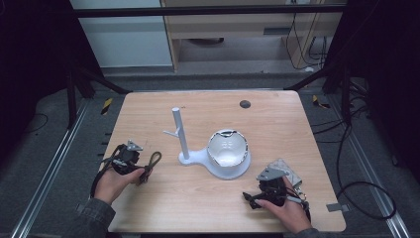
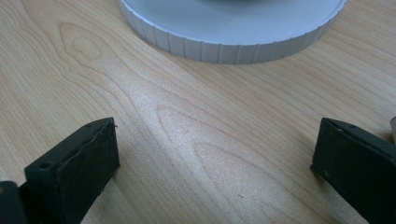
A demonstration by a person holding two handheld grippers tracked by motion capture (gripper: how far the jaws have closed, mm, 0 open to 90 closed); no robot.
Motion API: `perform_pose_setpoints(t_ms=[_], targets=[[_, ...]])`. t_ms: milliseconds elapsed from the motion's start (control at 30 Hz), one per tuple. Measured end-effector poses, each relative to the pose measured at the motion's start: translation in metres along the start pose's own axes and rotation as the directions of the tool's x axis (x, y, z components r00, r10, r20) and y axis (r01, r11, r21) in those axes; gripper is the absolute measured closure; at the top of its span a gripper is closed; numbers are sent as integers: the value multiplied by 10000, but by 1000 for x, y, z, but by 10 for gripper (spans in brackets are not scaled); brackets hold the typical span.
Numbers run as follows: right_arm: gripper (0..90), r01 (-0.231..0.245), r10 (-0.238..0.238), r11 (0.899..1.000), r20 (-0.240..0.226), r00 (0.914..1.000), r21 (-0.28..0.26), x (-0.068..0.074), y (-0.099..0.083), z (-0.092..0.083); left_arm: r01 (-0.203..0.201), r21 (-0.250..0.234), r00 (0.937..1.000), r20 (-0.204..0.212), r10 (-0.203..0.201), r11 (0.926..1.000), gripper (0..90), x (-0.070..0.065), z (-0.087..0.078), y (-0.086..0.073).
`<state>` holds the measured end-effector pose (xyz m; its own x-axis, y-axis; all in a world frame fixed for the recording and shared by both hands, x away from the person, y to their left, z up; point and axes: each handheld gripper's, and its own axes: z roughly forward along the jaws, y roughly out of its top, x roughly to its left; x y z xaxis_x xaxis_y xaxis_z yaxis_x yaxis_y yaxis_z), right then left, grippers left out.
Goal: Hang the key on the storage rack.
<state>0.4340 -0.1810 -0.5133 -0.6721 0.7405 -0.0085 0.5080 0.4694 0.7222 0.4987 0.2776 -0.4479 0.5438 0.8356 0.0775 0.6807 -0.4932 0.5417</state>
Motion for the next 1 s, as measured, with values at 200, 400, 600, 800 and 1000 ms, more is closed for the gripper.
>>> perform_pose_setpoints(t_ms=[200,400,600,800,1000], targets=[[4,-28,28,10000,7,10000,-2,0,0,0,237,227,9996,125,-240,9995,408,1,3,0],[4,-31,31,10000,9,10000,-2,0,0,0,341,503,9992,179,-350,9982,424,2,9,2],[5,-34,34,10000,8,10000,-3,0,0,0,470,769,9983,313,-496,9959,469,2,16,2],[4,-45,45,10000,3,10000,3,0,0,0,637,902,9963,511,-685,9939,542,1,17,-2],[4,-29,29,10000,-9,10000,19,0,0,0,662,703,9965,462,-695,9953,551,-3,18,-5]])
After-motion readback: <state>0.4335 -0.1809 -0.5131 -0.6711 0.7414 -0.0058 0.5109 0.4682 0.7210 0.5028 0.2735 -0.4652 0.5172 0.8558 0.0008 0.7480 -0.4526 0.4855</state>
